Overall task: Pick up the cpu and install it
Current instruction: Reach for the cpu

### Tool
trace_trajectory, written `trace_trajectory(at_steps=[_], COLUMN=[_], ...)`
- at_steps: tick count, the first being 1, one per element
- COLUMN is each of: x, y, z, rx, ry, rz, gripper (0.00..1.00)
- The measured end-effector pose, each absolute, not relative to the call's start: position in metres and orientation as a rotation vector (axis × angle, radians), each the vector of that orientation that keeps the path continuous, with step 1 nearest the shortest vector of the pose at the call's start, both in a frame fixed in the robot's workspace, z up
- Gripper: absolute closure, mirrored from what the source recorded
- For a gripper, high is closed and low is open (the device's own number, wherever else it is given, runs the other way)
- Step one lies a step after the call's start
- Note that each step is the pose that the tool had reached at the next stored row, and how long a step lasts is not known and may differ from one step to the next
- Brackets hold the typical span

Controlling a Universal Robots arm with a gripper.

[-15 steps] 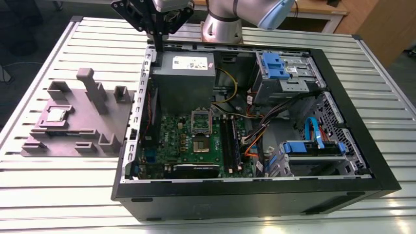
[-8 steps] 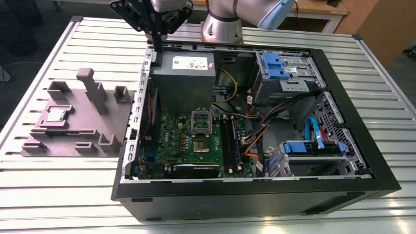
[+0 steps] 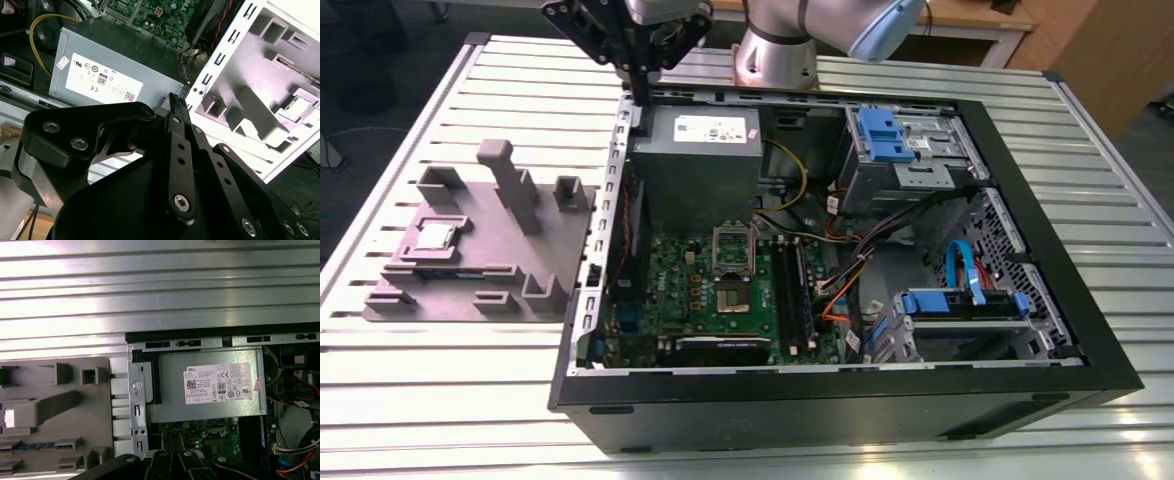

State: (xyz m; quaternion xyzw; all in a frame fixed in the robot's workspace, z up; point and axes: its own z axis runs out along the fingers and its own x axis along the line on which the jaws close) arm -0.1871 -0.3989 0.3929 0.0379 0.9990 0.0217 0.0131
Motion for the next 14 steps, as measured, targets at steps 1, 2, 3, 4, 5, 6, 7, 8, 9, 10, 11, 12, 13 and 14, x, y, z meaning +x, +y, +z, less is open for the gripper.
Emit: trace_trajectory(at_steps=[1,2,3,4,5,6,7,8,9,10,11,12,13,14], x=[-0.1875,-0.1879,-0.1885,-0.1889,-0.1894,-0.1898,-0.1903,-0.1907,-0.1909,-0.1913,-0.1917,-0.192,-0.1922,-0.1923], y=[-0.399,-0.3989,-0.3989,-0.3989,-0.3989,-0.3989,-0.3989,-0.3989,-0.3989,-0.3989,-0.3989,-0.3989,-0.3989,-0.3989], z=[0.3929,0.3929,0.3928,0.3928,0.3928,0.3928,0.3928,0.3928,0.3928,0.3927,0.3928,0.3927,0.3927,0.3927], rx=[0.118,0.118,0.118,0.118,0.118,0.118,0.118,0.118,0.118,0.118,0.118,0.118,0.118,0.118], ry=[3.112,3.112,3.112,3.112,3.112,3.112,3.112,3.113,3.112,3.112,3.113,3.112,3.113,3.113], rz=[0.068,0.068,0.068,0.068,0.068,0.068,0.068,0.068,0.068,0.068,0.068,0.068,0.068,0.068], gripper=[0.89,0.89,0.89,0.89,0.89,0.89,0.89,0.89,0.89,0.89,0.89,0.89,0.89,0.89])
